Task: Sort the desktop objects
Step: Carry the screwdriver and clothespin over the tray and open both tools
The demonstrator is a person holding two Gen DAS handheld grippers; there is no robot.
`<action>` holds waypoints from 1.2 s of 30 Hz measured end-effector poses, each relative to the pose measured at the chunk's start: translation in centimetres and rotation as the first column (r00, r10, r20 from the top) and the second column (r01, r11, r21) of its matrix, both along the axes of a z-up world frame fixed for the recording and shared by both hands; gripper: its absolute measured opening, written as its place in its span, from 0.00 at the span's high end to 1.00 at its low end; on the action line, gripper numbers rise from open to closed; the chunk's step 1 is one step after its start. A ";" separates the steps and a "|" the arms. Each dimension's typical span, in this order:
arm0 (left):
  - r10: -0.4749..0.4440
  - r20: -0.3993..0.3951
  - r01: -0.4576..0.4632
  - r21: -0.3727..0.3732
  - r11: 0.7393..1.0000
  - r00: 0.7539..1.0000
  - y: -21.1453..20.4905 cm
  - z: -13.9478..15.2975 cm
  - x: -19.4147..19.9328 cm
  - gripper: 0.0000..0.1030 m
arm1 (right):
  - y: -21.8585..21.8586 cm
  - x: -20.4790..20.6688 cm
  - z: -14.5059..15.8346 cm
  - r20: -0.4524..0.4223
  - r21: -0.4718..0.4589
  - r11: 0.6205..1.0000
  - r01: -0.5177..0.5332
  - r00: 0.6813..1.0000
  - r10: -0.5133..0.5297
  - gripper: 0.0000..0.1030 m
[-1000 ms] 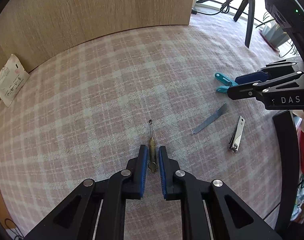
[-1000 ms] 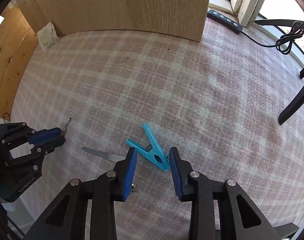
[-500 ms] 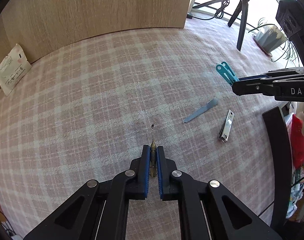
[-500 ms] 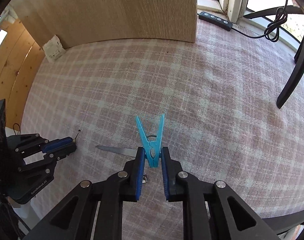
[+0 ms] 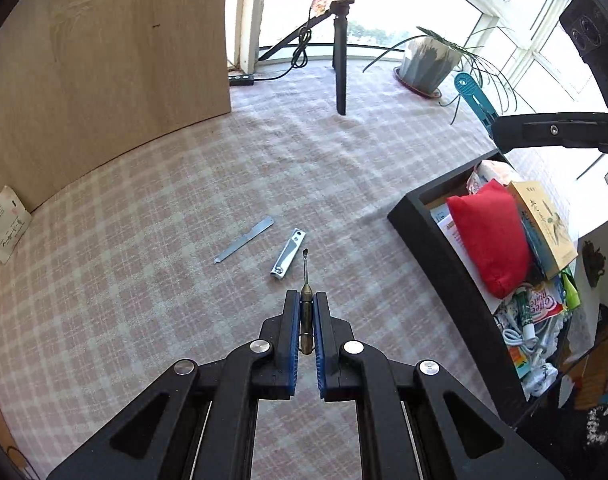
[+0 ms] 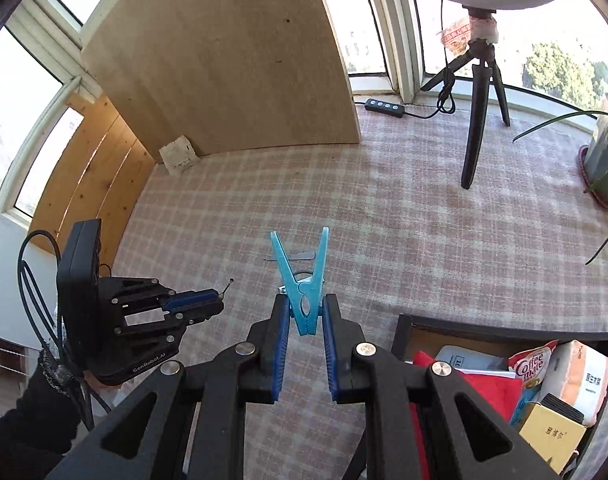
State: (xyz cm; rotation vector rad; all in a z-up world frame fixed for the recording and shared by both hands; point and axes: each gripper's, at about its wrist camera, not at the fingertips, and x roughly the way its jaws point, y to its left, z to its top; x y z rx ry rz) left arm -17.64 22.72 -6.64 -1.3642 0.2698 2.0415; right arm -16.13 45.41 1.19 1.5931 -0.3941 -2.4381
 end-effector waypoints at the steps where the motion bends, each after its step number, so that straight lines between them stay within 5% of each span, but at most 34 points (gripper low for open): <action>1: -0.034 -0.004 0.034 0.006 0.999 0.999 1.1 0.4 0.7 0.94 | 0.9 1.2 0.5 -0.010 0.011 1.000 0.029 1.000 -0.029 0.86; 7: -0.248 -0.001 0.248 0.034 0.968 0.969 9.0 1.0 5.7 0.94 | 8.1 9.8 0.8 -0.009 0.037 0.973 0.229 0.973 -0.229 0.86; 19: -0.544 0.037 0.544 0.023 0.839 0.838 18.5 0.2 15.3 0.93 | 16.1 24.9 -3.7 0.104 0.094 0.841 0.534 0.834 -0.541 0.86; 28: -0.577 0.045 0.576 0.024 0.817 0.816 20.3 -0.2 16.1 0.93 | 15.6 26.7 -5.7 0.143 0.089 0.829 0.553 0.816 -0.560 0.86; 36: -0.562 0.023 0.561 0.041 0.827 0.827 20.0 0.4 15.4 0.93 | 14.6 26.2 -5.2 0.131 0.125 0.840 0.528 0.830 -0.542 0.78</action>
